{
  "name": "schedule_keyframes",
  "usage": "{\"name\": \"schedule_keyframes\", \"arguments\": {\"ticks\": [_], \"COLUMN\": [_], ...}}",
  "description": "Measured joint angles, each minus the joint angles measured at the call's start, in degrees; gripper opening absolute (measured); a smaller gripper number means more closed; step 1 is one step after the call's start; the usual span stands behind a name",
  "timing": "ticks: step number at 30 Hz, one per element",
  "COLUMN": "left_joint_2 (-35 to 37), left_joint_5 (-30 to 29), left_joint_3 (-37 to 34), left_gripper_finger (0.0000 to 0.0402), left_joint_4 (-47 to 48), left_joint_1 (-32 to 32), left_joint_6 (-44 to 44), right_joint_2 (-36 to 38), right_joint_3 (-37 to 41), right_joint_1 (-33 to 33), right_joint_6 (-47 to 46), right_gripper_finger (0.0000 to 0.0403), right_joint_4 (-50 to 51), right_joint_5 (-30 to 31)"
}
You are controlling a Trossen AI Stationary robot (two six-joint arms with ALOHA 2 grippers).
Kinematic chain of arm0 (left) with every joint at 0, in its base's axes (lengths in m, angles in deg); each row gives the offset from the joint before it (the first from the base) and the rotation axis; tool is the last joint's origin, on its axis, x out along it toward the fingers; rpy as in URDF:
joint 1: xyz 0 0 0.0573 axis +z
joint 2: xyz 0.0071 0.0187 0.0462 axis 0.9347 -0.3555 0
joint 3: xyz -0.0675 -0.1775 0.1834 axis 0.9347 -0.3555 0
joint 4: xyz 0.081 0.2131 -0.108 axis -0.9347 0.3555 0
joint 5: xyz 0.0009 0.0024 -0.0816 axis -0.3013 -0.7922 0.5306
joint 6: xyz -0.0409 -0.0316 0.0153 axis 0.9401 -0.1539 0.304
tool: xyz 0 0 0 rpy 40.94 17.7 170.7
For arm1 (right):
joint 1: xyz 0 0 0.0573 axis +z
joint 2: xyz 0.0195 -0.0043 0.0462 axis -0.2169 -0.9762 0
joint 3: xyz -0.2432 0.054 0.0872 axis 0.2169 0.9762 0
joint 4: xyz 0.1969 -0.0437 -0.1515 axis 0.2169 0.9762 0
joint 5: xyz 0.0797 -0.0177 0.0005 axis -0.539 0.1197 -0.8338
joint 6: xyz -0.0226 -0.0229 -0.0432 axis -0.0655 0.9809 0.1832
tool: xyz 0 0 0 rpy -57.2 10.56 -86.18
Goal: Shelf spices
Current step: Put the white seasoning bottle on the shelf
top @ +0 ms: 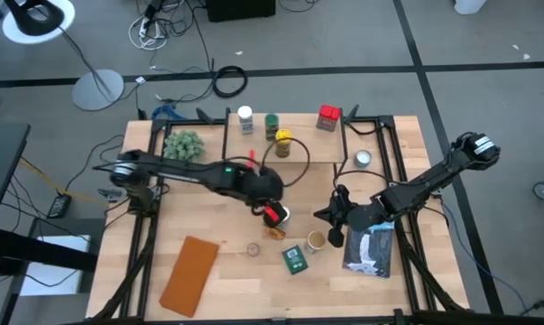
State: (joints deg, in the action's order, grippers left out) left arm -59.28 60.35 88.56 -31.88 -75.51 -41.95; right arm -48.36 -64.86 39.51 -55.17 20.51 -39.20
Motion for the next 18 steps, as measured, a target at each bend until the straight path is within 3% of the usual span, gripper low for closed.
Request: {"name": "schedule_keyframes", "arguments": {"ticks": [4, 8, 18], "left_joint_2": [-6.9, -11.8, -16.3], "left_joint_5": [0.5, 3.9, 6.8], "left_joint_3": [8.1, 12.8, 14.3], "left_gripper_finger": [0.0308, 0.0308, 0.0308], "left_joint_4": [7.9, 10.0, 10.0], "left_joint_1": [0.0, 0.0, 1.2], "left_joint_6": [1.3, 2.5, 6.5], "right_joint_2": [0.0, 0.0, 0.0], "right_joint_3": [0.0, 0.0, 0.0], "right_joint_1": [0.3, 0.3, 0.4], "right_joint_6": [0.0, -0.1, -0.1], "right_gripper_finger": [0.0, 0.0, 0.0], "right_joint_4": [0.2, 0.4, 1.3], "right_joint_5": [0.0, 0.0, 0.0]}}
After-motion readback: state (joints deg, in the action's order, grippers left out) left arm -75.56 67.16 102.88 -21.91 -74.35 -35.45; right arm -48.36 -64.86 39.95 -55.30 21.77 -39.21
